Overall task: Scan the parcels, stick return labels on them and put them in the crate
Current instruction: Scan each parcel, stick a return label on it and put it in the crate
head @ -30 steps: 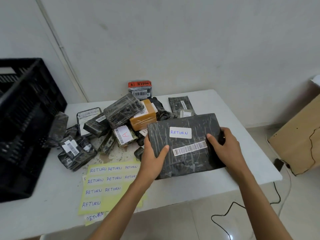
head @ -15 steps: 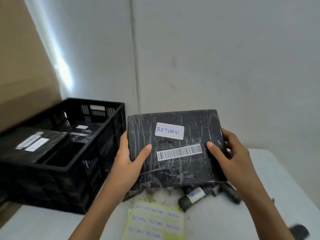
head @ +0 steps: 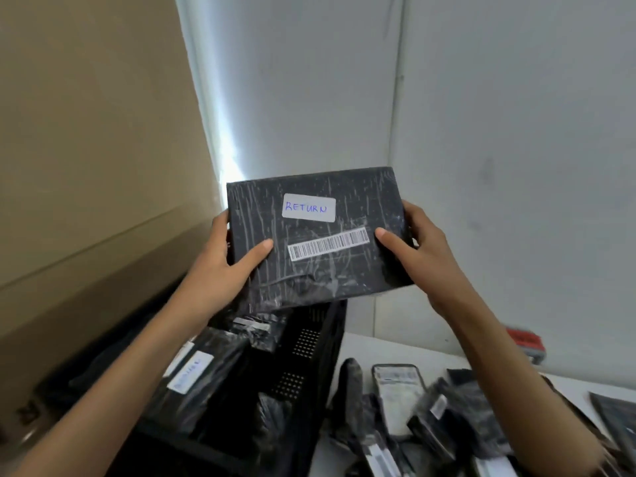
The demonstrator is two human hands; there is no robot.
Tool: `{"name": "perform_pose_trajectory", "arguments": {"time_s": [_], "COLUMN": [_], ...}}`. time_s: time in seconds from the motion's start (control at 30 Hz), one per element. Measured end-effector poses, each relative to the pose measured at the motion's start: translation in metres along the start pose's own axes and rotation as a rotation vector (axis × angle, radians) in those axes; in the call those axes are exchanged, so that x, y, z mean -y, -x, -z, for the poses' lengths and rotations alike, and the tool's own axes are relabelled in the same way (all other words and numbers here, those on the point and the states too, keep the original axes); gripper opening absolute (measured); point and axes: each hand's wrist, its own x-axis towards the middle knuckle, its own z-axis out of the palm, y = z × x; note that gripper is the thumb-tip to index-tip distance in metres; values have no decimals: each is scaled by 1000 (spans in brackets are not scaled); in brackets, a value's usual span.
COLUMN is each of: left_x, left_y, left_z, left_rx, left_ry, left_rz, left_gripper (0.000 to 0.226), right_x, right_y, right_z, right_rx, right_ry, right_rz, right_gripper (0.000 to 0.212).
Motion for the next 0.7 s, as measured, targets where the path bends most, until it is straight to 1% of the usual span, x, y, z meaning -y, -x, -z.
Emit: {"name": "perform_pose_trajectory", "arguments": {"time_s": [0.13, 0.23, 0.33, 0.37, 0.4, 0.5, 0.53, 0.57, 0.63, 0.67, 0.7], "left_x": [51, 93, 135, 147, 158, 184, 189, 194, 199, 198, 197], "left_y": [-64, -94, -111, -114, -115, -117, -116, -115, -112, -111, -112], "left_z": [35, 48, 58, 60, 62, 68, 70, 70, 70, 69, 68], "left_rx": [42, 51, 76, 76, 64, 49, 71, 99, 173, 207, 231], "left_ry": [-27, -61, -146, -180, -224, -314, -347, -407, -596, -696, -789], "left_rz": [62, 149, 292, 330, 364, 493, 528, 537, 499, 485, 461], "left_gripper": [53, 52, 52, 54, 61, 104, 110, 109, 95, 92, 93], "right_x": [-37, -73, -108, -119, -129, -155, -161, -168, -181, -186, -189], "right_y": [-65, -99, -121, -127, -132, -145, -149, -154, -162, -164, -166], "right_z": [-69, -114, -151, -161, -171, -197, -205, -213, -227, -232, -236], "right_rx": [67, 118, 188, 215, 242, 309, 327, 347, 381, 368, 315], "right_ry": [28, 64, 86, 94, 105, 159, 189, 221, 340, 438, 558], "right_rz": [-67, -160, -264, -286, -304, -324, -312, -296, -240, -204, -174], "right_gripper": [44, 44, 41, 39, 37, 33, 32, 32, 34, 36, 39]}}
